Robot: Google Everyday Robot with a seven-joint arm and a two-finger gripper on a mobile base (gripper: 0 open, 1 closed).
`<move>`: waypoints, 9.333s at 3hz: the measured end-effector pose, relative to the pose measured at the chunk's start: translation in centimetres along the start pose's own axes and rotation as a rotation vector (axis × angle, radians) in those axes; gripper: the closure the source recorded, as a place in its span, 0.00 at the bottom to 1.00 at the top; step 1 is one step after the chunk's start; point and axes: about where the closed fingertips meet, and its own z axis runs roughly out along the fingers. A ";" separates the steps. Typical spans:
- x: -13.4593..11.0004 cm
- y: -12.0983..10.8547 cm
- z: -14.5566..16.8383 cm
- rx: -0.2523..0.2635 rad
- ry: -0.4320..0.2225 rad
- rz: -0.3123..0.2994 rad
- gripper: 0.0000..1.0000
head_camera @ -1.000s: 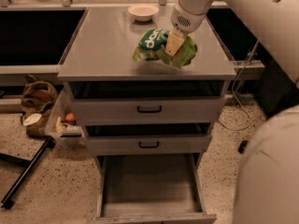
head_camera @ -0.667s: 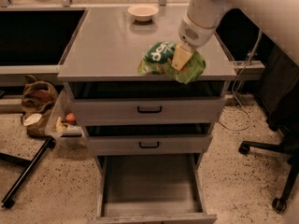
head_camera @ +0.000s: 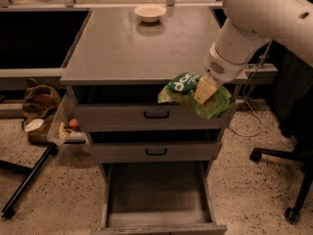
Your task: Place green rice chip bag into bottom drawer
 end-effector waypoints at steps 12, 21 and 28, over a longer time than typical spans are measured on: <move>-3.1 20.0 36.3 -0.458 -0.438 0.312 1.00; 6.2 20.6 63.9 -0.577 -0.141 0.666 1.00; 9.1 20.3 70.0 -0.667 -0.067 0.752 0.00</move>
Offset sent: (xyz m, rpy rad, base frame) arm -0.0229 0.0424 -0.0457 0.1242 0.0616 0.0592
